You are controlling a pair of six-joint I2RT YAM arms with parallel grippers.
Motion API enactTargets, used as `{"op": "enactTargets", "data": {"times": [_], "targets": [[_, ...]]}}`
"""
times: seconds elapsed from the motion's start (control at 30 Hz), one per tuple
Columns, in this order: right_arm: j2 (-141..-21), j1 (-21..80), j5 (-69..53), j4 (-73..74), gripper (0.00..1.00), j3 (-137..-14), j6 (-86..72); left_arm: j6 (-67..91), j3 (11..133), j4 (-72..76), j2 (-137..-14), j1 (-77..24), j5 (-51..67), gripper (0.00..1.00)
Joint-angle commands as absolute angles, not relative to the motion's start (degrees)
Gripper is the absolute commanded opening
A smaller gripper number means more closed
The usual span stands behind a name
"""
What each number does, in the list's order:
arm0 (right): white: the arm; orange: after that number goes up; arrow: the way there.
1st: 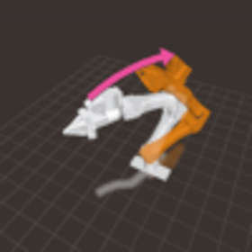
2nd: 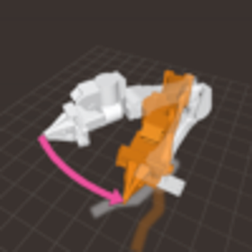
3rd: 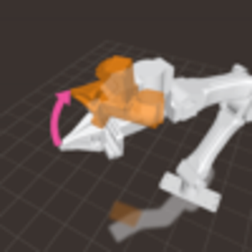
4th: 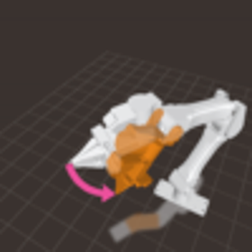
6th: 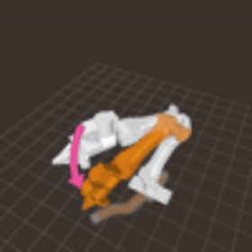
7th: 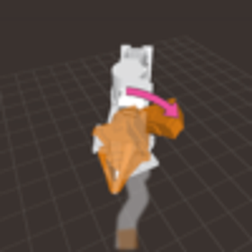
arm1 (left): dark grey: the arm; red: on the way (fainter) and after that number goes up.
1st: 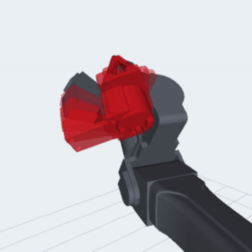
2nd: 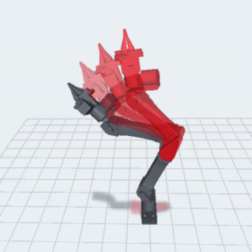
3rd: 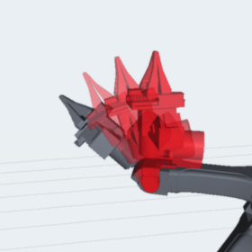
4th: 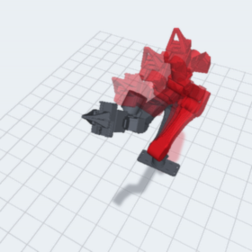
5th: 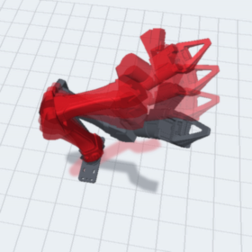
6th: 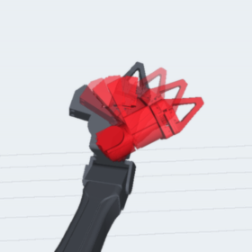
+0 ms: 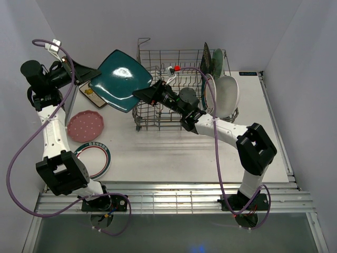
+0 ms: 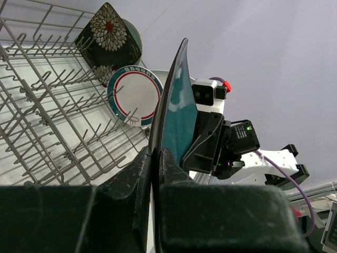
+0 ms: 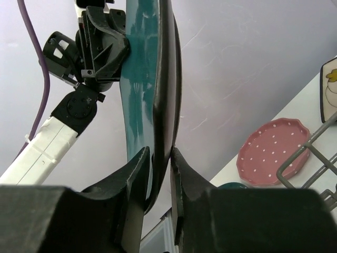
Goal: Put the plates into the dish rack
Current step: Insert the plate into the dish rack.
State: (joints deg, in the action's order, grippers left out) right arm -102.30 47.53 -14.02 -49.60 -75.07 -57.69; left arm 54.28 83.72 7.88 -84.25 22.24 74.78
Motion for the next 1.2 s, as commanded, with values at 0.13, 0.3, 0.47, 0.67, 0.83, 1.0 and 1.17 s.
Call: {"op": "enactTargets", "data": {"times": [0.13, 0.3, 0.47, 0.67, 0.83, 1.0, 1.17], "targets": [[-96.9, 47.8, -8.4, -55.5, 0.08, -73.1, -56.1, 53.1, 82.8, 8.7, -79.8, 21.4, 75.8, 0.09], [-95.3, 47.5, -5.1, -54.1, 0.08, -72.2, -55.5, 50.9, 81.1, 8.7, -79.4, 21.3, 76.8, 0.44], [-94.4, 47.4, -2.9, -52.9, 0.08, -72.9, -55.4, 50.0, 80.9, 8.7, -79.3, 21.3, 78.0, 0.68], [-92.8, 47.0, -1.0, -52.2, 0.08, -73.2, -55.3, 49.7, 81.7, 8.8, -79.4, 21.2, 78.4, 0.81], [-88.9, 46.0, -0.4, -49.5, 0.08, -71.5, -53.6, 46.1, 83.4, 6.3, -80.5, 21.3, 76.0, 0.86], [-83.6, 44.6, 3.9, -45.2, 0.08, -69.2, -49.1, 42.3, 83.7, 2.9, -82.2, 21.4, 74.8, 0.96], [-77.1, 43.8, 6.9, -38.9, 0.08, -67.9, -44.3, 41.0, 83.1, 3.0, -83.5, 22.1, 74.8, 0.98]]}}
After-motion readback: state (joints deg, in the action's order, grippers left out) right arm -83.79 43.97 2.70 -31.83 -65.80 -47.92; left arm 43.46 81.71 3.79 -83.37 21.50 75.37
